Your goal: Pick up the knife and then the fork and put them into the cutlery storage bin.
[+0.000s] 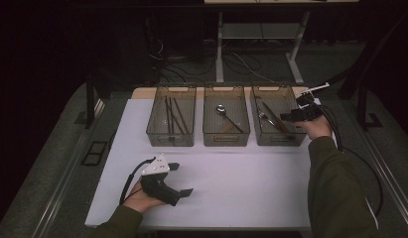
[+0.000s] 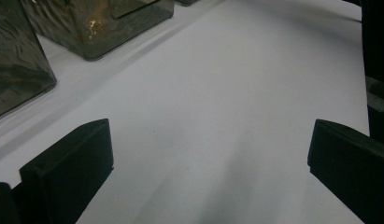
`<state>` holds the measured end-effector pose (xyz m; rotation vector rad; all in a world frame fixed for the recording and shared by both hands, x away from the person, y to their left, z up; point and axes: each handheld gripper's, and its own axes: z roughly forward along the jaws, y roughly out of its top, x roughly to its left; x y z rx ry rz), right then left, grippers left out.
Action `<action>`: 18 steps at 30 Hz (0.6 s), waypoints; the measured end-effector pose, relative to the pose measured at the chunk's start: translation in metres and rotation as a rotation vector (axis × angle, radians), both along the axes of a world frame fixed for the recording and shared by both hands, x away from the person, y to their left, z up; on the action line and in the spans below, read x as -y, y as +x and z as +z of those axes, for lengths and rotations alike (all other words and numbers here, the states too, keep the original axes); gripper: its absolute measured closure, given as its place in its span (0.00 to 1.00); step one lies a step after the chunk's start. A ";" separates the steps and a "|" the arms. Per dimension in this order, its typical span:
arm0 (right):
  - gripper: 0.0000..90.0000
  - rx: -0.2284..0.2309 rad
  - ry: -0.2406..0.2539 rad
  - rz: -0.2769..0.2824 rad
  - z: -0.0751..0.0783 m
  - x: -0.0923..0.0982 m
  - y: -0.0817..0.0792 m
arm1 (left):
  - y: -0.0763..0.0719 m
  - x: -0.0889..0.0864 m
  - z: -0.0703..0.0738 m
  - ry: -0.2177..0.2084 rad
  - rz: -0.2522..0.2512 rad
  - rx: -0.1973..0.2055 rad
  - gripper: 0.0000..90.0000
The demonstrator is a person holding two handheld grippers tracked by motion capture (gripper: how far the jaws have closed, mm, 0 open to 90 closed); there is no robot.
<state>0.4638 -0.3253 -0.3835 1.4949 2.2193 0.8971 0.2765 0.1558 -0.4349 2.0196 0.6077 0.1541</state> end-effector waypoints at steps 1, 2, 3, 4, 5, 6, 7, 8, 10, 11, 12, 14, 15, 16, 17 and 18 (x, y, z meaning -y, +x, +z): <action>0.45 0.001 0.009 0.000 0.001 0.000 -0.001 | 0.000 0.000 0.000 0.000 0.000 0.000 0.00; 0.43 0.007 0.015 0.005 0.002 0.001 -0.002 | 0.000 0.000 0.000 0.001 -0.001 0.001 0.00; 0.42 0.008 0.025 0.004 0.003 0.001 -0.003 | 0.000 0.000 0.000 0.001 -0.001 0.001 0.00; 0.41 0.011 0.033 0.008 0.004 0.001 -0.004 | 0.000 0.000 0.000 0.002 -0.002 0.002 0.00; 0.40 0.015 0.044 0.019 0.005 0.001 -0.005 | 0.001 0.000 0.000 0.003 -0.002 0.002 0.00; 0.38 0.019 0.052 0.031 0.005 0.001 -0.006 | 0.001 0.000 0.000 0.007 -0.002 0.001 0.00; 0.36 0.026 0.054 0.039 0.006 0.001 -0.007 | 0.000 0.000 0.000 0.006 0.000 0.002 0.00; 0.35 0.037 0.056 0.043 0.007 0.001 -0.009 | 0.000 0.000 0.000 0.006 0.000 0.003 0.00; 0.31 0.064 0.076 0.053 0.010 0.001 -0.014 | 0.001 0.000 0.000 0.011 -0.003 0.002 0.00; 0.31 0.069 0.086 0.059 0.011 0.001 -0.016 | 0.001 0.000 0.000 0.013 -0.005 0.003 0.00; 0.30 0.074 0.092 0.069 0.011 0.002 -0.019 | 0.001 0.001 0.000 0.012 -0.006 0.005 0.00; 0.29 0.085 0.108 0.083 0.013 0.003 -0.026 | 0.002 0.000 0.000 0.015 -0.004 0.001 0.00; 0.28 0.089 0.109 0.088 0.014 0.004 -0.029 | 0.002 0.001 0.000 0.012 -0.001 0.002 0.00; 0.28 0.094 0.115 0.092 0.014 0.005 -0.032 | 0.002 0.000 0.000 0.013 -0.001 0.002 0.00; 0.28 0.101 0.123 0.100 0.014 0.006 -0.036 | 0.002 0.000 0.000 0.013 0.000 0.003 0.00; 0.27 0.111 0.135 0.104 0.014 0.008 -0.039 | 0.003 0.000 0.000 0.014 -0.001 0.004 0.00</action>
